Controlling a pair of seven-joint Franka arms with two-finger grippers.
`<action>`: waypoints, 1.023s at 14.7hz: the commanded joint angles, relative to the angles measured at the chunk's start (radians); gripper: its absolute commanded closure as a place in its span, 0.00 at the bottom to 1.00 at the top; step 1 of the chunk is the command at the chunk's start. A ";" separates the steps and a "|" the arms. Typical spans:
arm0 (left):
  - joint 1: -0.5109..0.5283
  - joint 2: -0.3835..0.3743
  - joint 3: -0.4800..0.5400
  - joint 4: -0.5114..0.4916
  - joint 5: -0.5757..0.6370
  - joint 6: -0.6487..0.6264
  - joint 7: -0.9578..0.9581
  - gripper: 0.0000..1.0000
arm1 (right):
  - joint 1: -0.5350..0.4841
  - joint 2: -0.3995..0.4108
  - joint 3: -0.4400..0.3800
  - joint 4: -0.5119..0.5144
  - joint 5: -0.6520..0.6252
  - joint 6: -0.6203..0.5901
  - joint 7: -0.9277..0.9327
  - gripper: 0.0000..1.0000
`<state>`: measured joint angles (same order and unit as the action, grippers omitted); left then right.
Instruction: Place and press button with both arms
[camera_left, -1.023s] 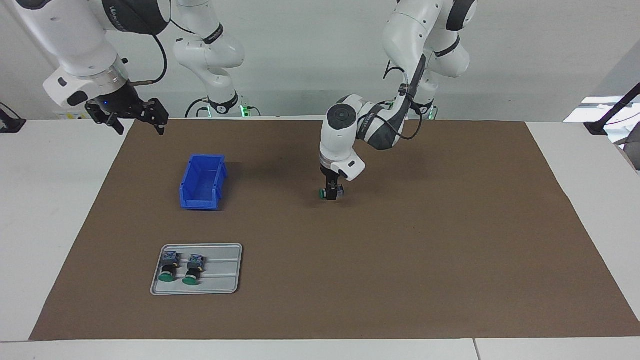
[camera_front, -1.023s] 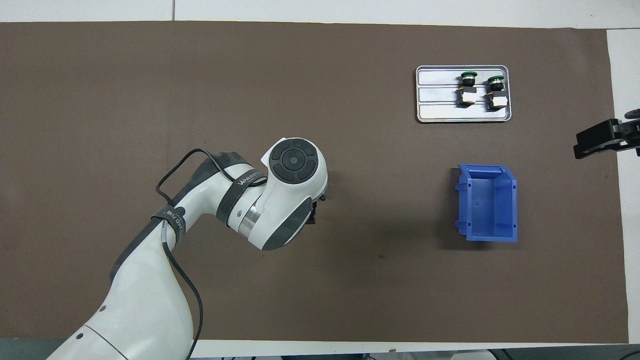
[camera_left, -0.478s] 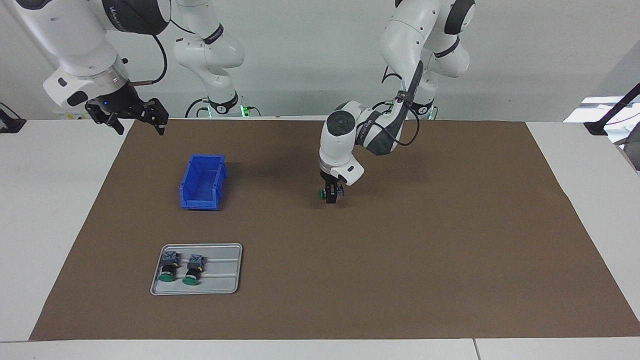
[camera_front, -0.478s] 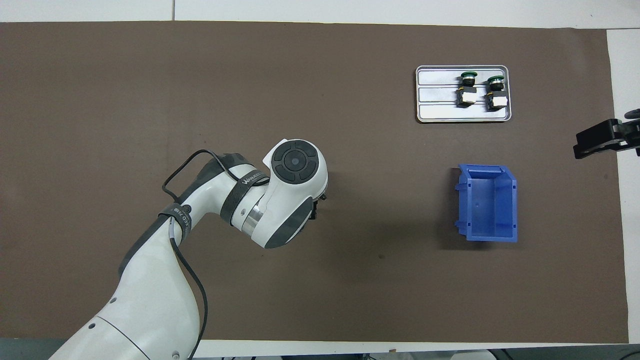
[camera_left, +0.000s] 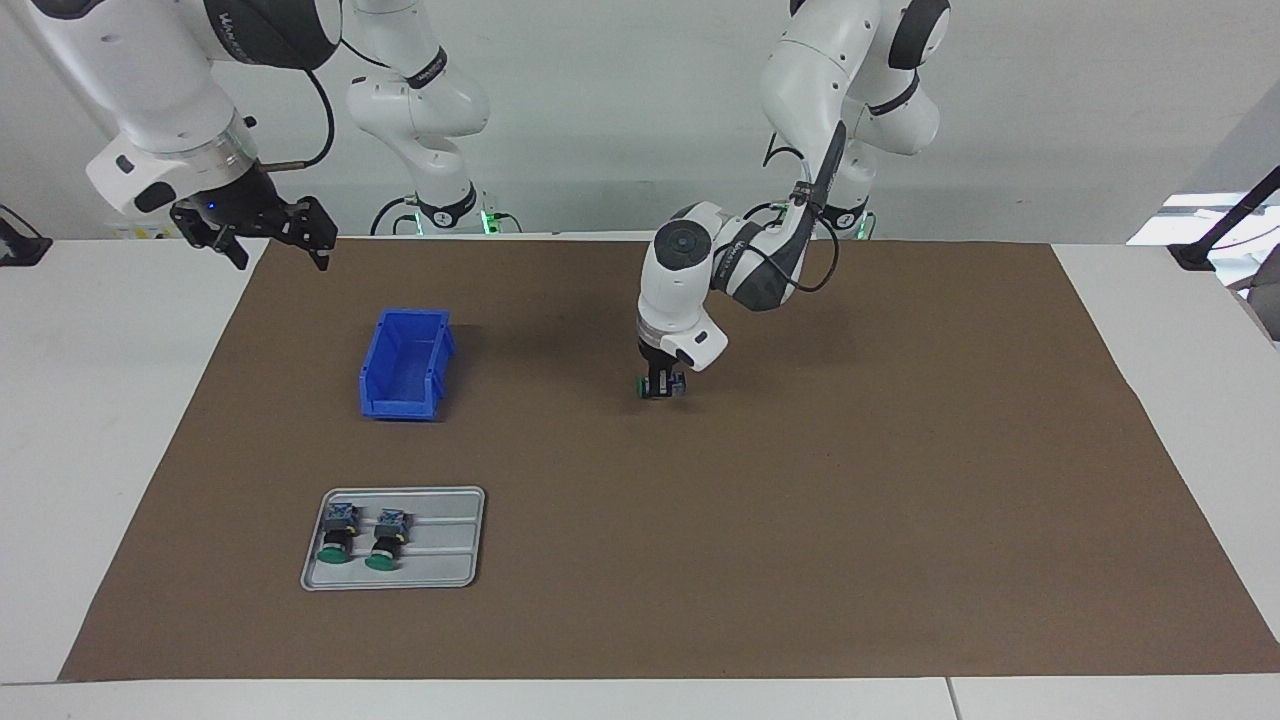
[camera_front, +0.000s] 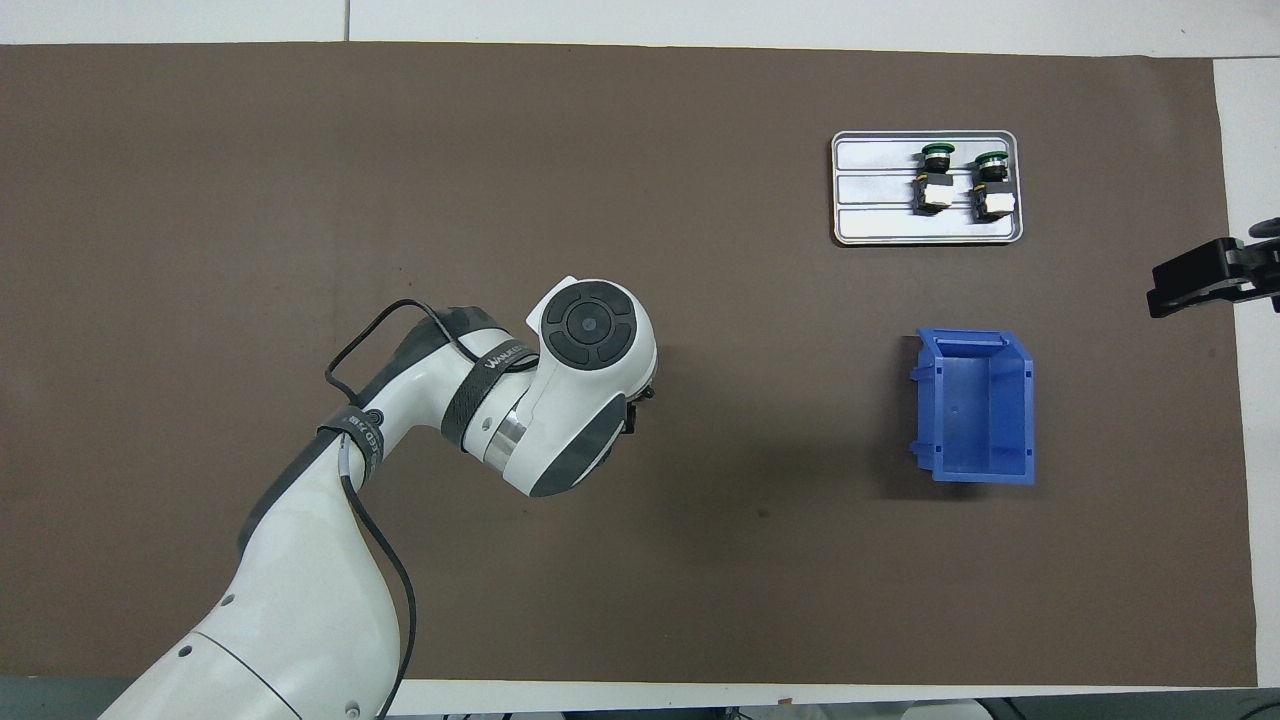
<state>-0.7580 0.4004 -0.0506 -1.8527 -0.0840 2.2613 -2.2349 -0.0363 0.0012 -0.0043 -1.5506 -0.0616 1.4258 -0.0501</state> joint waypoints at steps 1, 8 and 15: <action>-0.017 0.003 0.025 0.019 -0.002 -0.003 -0.011 0.84 | -0.008 -0.020 0.006 -0.023 0.003 -0.001 -0.013 0.01; 0.063 -0.155 0.057 -0.031 -0.002 -0.045 0.078 0.85 | -0.008 -0.020 0.006 -0.023 0.003 -0.001 -0.011 0.01; 0.167 -0.271 0.049 -0.207 -0.223 -0.005 0.362 0.85 | -0.008 -0.020 0.006 -0.023 0.003 -0.001 -0.013 0.01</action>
<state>-0.6029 0.1853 0.0066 -1.9669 -0.1937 2.2226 -2.0036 -0.0362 0.0011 -0.0042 -1.5511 -0.0616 1.4258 -0.0501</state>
